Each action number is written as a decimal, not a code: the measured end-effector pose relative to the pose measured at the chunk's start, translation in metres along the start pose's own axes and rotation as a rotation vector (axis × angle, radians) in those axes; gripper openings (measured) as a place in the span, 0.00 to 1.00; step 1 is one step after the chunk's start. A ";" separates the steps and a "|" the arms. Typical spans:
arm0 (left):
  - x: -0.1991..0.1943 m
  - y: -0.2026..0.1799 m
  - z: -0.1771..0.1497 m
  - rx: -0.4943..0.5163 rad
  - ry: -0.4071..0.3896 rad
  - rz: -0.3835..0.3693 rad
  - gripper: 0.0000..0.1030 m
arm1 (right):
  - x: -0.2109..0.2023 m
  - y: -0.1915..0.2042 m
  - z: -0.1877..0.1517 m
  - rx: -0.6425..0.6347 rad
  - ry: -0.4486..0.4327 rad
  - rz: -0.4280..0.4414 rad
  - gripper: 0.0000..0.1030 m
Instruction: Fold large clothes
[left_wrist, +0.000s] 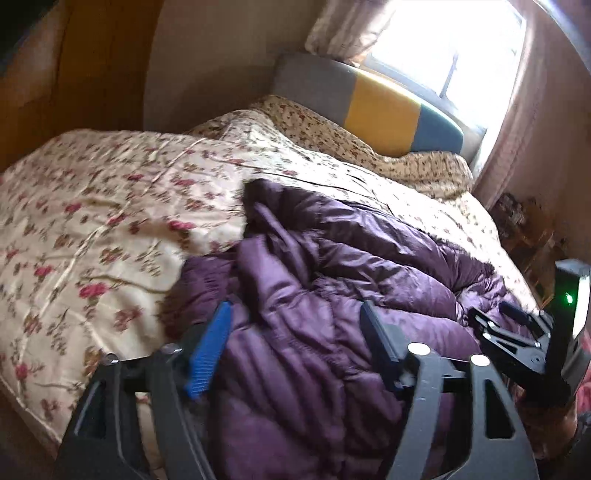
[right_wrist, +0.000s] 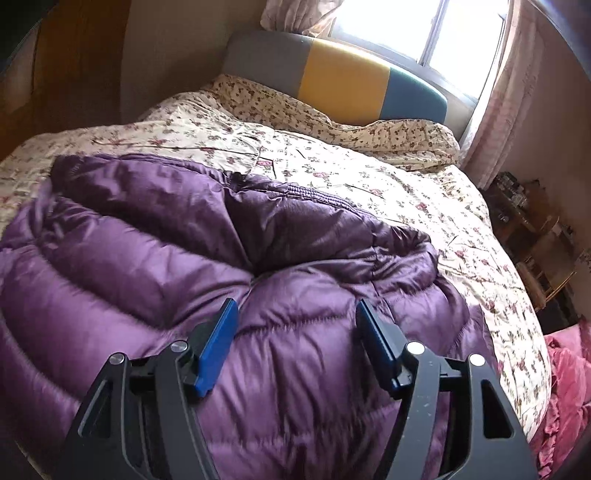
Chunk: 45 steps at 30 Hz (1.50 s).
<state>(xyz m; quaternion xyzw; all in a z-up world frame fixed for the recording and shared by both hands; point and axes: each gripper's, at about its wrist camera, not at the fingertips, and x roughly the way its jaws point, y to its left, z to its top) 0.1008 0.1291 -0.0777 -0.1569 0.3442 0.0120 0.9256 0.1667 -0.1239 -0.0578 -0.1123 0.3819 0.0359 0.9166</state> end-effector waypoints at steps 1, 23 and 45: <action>-0.003 0.010 0.000 -0.022 0.007 -0.004 0.71 | -0.005 -0.002 -0.002 0.005 0.003 0.013 0.62; 0.015 0.076 -0.031 -0.318 0.179 -0.304 0.69 | -0.045 0.011 -0.020 0.011 0.020 0.224 0.29; -0.017 0.043 -0.010 -0.287 0.145 -0.637 0.23 | 0.001 0.049 -0.048 -0.128 0.075 0.165 0.24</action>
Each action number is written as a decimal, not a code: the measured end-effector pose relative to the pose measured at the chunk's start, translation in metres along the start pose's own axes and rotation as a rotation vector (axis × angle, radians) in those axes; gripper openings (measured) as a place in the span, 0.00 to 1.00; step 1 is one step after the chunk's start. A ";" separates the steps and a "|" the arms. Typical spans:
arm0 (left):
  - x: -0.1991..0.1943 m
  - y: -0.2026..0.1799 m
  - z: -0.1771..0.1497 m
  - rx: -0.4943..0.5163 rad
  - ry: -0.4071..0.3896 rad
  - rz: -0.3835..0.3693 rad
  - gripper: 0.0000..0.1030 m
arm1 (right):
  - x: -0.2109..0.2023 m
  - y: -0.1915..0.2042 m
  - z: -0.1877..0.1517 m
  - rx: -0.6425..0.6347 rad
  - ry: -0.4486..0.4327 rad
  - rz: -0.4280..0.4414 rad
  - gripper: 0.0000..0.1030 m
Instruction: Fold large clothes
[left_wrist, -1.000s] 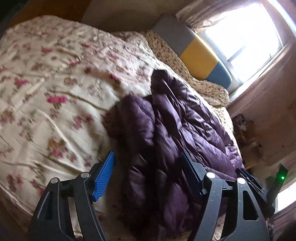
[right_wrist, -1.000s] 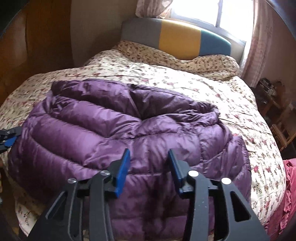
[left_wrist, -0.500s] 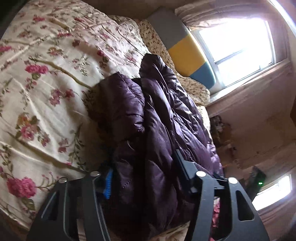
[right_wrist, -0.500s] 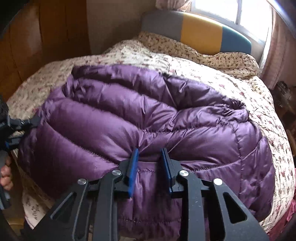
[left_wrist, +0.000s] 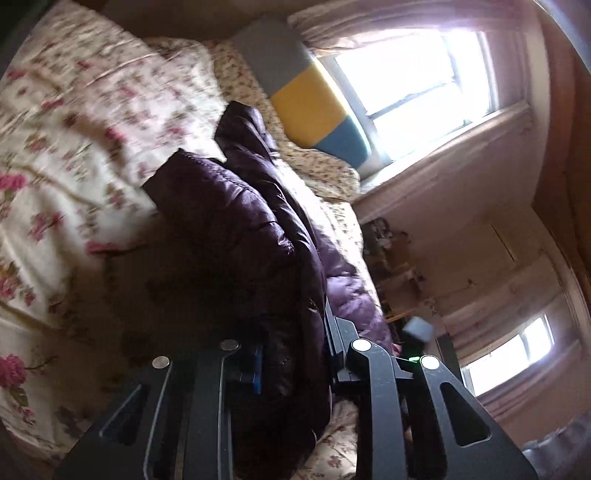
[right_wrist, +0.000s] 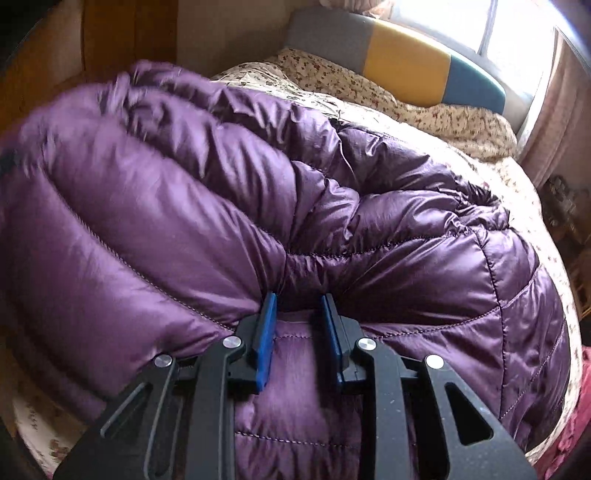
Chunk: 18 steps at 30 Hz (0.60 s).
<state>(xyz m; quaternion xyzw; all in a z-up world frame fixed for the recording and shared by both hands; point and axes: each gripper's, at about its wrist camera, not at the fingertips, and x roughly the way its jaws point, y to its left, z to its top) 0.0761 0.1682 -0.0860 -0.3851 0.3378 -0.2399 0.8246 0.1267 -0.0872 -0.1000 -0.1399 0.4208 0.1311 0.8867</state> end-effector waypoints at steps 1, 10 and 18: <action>0.001 -0.007 0.001 0.015 0.001 -0.003 0.23 | 0.001 0.000 -0.001 0.000 -0.002 -0.002 0.24; 0.030 -0.078 0.012 0.144 0.015 -0.029 0.23 | -0.018 -0.014 0.003 0.007 -0.006 0.024 0.32; 0.063 -0.119 0.018 0.214 0.048 -0.001 0.23 | -0.073 -0.076 -0.004 0.121 -0.068 -0.068 0.51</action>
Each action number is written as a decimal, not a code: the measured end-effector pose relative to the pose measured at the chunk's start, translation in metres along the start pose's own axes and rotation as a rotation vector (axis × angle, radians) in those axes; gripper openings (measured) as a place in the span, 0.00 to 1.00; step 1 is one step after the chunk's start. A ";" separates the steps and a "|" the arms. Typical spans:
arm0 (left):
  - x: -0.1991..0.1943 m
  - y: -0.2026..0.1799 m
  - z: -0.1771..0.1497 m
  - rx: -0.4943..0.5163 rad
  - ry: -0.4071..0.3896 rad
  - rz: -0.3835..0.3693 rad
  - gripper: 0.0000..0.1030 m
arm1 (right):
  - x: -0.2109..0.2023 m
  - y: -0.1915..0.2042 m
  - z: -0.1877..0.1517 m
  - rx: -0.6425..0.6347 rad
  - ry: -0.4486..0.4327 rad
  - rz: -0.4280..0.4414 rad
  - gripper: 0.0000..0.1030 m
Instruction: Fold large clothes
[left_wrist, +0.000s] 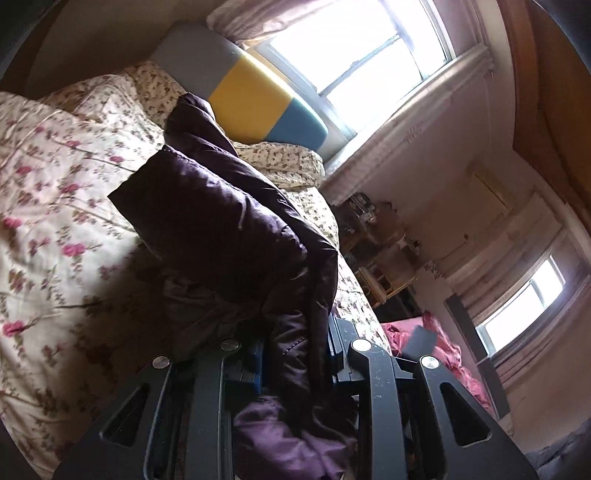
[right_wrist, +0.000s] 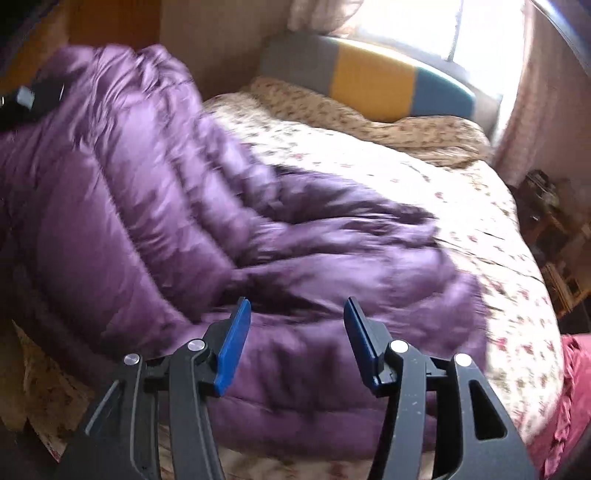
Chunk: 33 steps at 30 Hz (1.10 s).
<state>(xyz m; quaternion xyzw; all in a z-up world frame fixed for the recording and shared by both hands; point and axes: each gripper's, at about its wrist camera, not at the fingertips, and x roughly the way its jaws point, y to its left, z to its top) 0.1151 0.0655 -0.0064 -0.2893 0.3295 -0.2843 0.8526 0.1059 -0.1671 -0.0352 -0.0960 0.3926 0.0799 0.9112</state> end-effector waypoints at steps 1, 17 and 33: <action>0.007 -0.006 0.002 0.009 0.007 0.006 0.23 | -0.003 -0.009 -0.002 0.013 0.004 -0.020 0.51; 0.161 -0.080 -0.006 0.156 0.216 0.045 0.23 | -0.030 -0.132 -0.045 0.220 0.103 -0.306 0.53; 0.248 -0.106 -0.053 0.315 0.342 0.143 0.23 | -0.023 -0.167 -0.077 0.332 0.175 -0.332 0.56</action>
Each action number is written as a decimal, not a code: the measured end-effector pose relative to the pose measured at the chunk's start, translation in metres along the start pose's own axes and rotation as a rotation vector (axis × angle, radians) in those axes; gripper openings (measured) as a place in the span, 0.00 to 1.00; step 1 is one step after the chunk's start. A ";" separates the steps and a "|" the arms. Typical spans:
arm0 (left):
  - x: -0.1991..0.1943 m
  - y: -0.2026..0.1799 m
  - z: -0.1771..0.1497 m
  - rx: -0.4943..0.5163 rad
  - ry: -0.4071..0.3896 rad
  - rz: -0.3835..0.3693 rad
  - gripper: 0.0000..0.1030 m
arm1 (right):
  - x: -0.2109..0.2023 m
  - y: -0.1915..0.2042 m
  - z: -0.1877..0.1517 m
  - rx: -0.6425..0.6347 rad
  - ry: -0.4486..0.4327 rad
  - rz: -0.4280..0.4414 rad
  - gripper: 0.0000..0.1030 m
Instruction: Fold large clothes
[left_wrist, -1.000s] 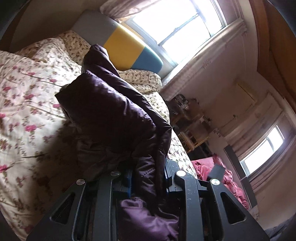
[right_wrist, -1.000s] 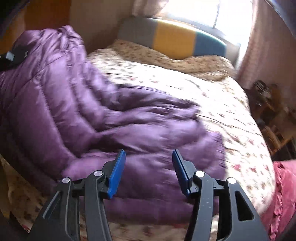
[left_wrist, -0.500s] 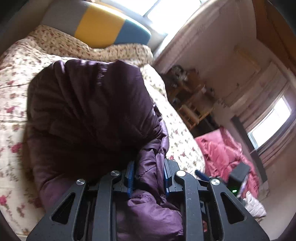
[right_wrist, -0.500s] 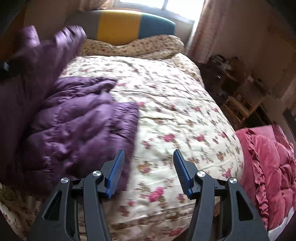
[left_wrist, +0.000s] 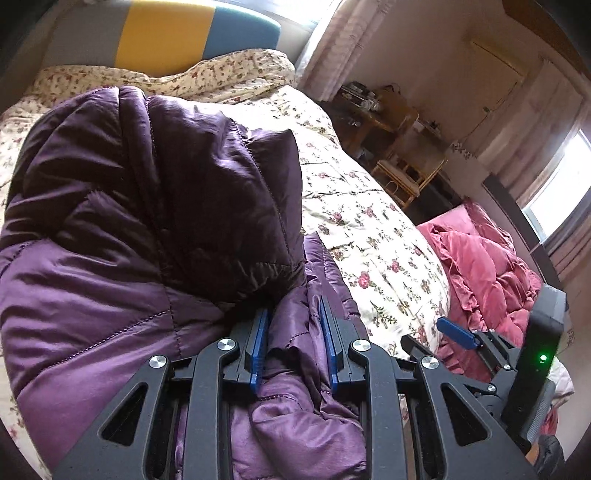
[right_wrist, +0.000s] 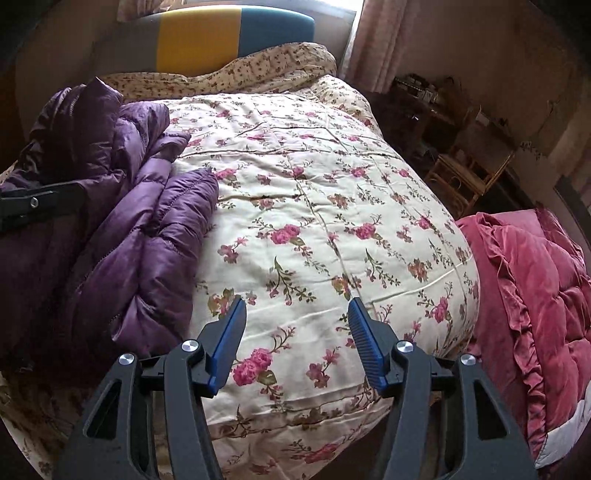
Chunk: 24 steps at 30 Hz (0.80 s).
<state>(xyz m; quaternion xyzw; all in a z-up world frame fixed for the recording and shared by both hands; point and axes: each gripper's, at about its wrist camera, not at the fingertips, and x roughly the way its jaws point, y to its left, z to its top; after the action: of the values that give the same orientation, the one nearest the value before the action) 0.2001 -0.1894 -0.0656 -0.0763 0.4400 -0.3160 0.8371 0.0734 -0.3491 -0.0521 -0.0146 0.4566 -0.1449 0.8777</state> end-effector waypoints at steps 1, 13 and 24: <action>-0.003 0.001 -0.001 0.002 -0.005 0.003 0.24 | -0.001 0.000 0.000 0.001 -0.002 -0.002 0.57; -0.057 -0.014 -0.009 0.026 -0.111 -0.098 0.63 | -0.009 0.002 -0.003 0.000 -0.002 -0.061 0.60; -0.149 0.040 -0.036 -0.106 -0.251 -0.078 0.66 | -0.031 0.018 -0.002 -0.030 -0.042 -0.049 0.62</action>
<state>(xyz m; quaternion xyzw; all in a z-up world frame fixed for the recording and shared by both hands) 0.1287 -0.0639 -0.0006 -0.1763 0.3447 -0.3128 0.8673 0.0595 -0.3236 -0.0311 -0.0421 0.4399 -0.1590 0.8829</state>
